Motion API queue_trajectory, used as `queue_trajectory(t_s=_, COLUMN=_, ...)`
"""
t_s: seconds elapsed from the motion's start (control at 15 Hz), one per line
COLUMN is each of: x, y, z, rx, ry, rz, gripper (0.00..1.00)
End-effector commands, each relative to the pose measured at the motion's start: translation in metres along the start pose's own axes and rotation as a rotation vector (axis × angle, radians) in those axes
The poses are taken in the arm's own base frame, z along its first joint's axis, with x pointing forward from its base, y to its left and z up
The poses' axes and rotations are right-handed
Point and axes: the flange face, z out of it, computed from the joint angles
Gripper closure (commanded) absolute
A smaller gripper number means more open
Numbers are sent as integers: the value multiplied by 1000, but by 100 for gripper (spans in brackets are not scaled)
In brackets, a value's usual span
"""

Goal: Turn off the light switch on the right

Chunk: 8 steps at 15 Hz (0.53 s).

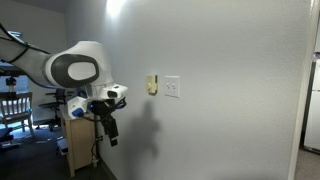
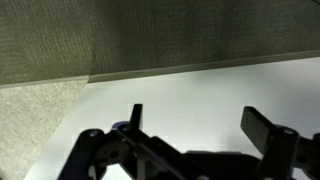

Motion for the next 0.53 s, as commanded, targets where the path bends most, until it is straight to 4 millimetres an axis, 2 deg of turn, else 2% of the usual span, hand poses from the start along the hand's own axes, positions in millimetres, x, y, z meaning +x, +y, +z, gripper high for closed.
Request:
queue_trajectory(t_s=0.0, x=15, y=10, z=-2, rx=-5, ry=45, rz=11, gripper=0)
queue_trajectory(t_s=0.47, x=32, y=13, z=-3, rx=-31, ry=78, rz=-10, gripper=0)
